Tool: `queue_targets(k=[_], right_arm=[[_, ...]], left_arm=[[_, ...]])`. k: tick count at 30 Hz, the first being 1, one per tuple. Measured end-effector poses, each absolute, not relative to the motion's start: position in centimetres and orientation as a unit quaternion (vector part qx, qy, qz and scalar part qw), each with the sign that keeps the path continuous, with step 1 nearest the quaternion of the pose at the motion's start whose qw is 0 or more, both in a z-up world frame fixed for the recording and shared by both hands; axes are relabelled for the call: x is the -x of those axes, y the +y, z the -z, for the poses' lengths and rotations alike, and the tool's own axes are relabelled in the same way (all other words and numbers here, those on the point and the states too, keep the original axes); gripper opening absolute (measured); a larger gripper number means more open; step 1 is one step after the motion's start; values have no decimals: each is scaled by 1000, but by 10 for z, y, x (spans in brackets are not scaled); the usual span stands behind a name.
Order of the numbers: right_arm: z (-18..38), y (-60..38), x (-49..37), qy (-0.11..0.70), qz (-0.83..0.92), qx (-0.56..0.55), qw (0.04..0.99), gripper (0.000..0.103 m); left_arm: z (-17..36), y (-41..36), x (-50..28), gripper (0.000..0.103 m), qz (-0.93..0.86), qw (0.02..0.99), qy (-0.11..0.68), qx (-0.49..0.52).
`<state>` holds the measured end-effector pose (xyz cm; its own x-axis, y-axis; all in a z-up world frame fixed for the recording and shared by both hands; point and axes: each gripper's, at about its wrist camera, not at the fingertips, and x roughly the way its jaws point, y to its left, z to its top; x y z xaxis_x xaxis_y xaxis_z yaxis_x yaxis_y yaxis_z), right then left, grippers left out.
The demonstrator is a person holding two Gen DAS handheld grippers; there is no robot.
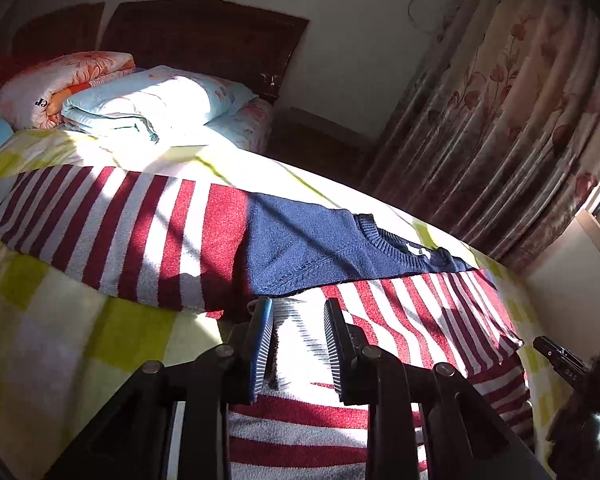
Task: Fold small clothes
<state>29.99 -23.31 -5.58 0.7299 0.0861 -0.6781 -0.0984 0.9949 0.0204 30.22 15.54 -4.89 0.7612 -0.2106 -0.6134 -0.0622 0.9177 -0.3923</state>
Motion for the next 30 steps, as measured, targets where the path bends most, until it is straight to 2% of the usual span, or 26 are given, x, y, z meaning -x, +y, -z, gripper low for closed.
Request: queue_targets(k=[1,2,3,5,7,8,11,15,17,19,23,26,30], right_arm=[[52,-229,-302,353,-59,5,934,30],[50,-224,-305,348,-66,6,935,30],[51,-218,-308,347,-74,11,935,29],[57,-201,-318,356,-91,24,930,28],[71,-191,-326,382,-88,40,919,28],[80,-189,-329,401,-84,45,911,28],[78,-192,-326,395,-81,39,914,27],[64,-192,-316,349,-89,28,932,28],[69,-186,-321,360,-100,38,927,28],[85,-181,-333,412,-97,43,905,28],[85,-186,-332,405,-105,26,908,28],[85,-188,-331,405,-107,20,908,28],[85,-186,-331,404,-104,28,908,28]], left_arm=[[46,148,-304,10,63,918,340,197],[46,140,-308,63,77,917,343,188],[47,132,-313,82,83,916,350,177],[58,118,-324,103,89,908,377,160],[77,114,-332,103,86,893,414,153],[76,114,-329,103,88,902,396,147],[71,120,-326,103,98,897,398,167],[58,140,-314,103,103,902,360,215],[61,139,-316,103,100,900,372,203],[72,134,-318,103,105,887,406,195],[67,132,-307,103,99,898,398,162],[51,180,-294,103,41,911,345,224],[65,294,-270,103,-65,864,295,402]])
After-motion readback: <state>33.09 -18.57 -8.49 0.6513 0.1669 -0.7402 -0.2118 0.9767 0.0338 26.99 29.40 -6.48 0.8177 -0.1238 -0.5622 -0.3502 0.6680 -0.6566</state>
